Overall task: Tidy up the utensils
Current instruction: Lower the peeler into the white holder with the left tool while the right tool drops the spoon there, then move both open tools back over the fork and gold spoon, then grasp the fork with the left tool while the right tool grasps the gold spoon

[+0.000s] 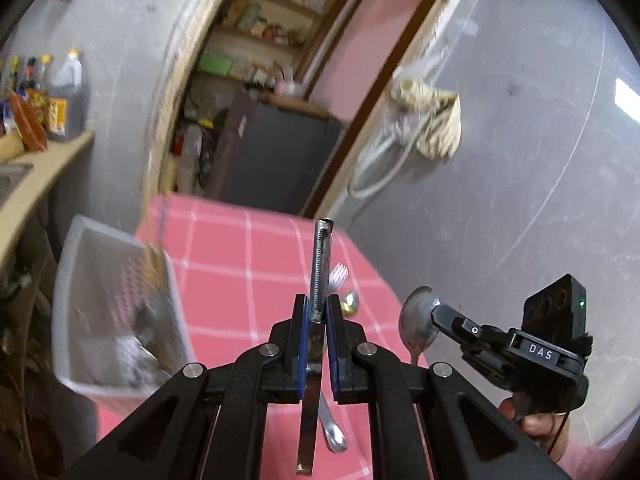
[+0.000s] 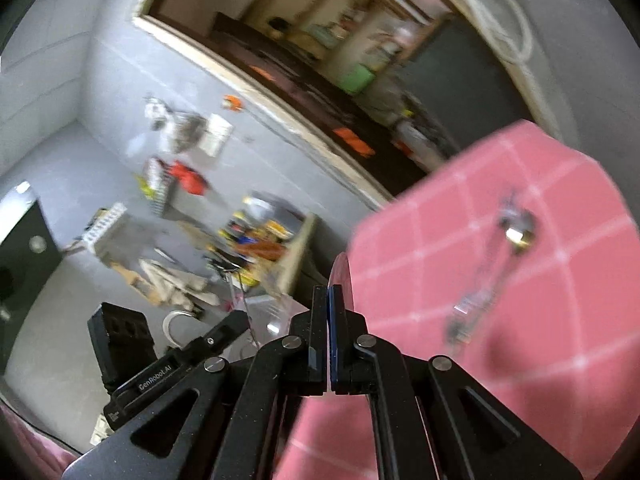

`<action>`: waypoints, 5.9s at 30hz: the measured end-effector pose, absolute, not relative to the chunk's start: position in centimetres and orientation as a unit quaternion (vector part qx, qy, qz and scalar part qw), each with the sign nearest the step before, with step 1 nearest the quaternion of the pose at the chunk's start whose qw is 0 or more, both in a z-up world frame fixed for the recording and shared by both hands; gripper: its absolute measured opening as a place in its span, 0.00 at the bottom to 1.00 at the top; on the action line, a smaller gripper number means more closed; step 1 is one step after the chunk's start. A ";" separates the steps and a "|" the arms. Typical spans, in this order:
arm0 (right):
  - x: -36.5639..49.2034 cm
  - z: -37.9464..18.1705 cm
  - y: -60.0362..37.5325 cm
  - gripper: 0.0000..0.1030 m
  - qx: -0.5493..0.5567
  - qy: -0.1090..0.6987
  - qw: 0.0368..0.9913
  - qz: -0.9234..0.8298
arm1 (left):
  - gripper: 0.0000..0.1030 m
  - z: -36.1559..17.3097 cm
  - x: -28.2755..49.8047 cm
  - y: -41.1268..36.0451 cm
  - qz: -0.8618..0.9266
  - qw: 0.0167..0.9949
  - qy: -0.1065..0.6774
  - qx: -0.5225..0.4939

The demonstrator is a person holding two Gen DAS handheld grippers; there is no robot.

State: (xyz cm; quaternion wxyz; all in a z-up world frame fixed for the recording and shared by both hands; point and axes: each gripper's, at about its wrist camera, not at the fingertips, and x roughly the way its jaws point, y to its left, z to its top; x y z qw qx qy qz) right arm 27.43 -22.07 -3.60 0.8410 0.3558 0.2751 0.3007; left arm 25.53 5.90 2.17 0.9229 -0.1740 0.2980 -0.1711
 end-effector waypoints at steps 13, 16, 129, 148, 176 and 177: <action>31.5 3.8 -10.7 0.01 0.378 0.144 0.823 0.398 | 0.08 6.3 28.0 14.9 -0.129 0.956 0.184 -0.189; 31.5 2.9 -9.1 0.01 0.368 0.140 0.830 0.395 | 0.08 5.4 28.6 15.8 -0.128 0.960 0.164 -0.188; 37.2 -12.6 -32.1 0.88 0.140 0.321 0.915 0.199 | 0.99 -11.1 36.5 -7.3 -0.088 0.935 0.334 -0.078; 43.6 -16.6 -29.1 0.17 0.149 0.421 0.864 0.233 | 0.27 -14.3 43.5 -11.6 -0.192 0.869 0.454 -0.044; 34.3 -12.8 -32.0 0.02 0.184 0.387 0.887 0.172 | 0.05 -13.1 40.9 -9.1 -0.199 0.821 0.524 -0.113; 33.6 -12.2 -31.9 0.02 0.175 0.380 0.893 0.168 | 0.05 -13.0 40.4 -8.9 -0.200 0.820 0.522 -0.122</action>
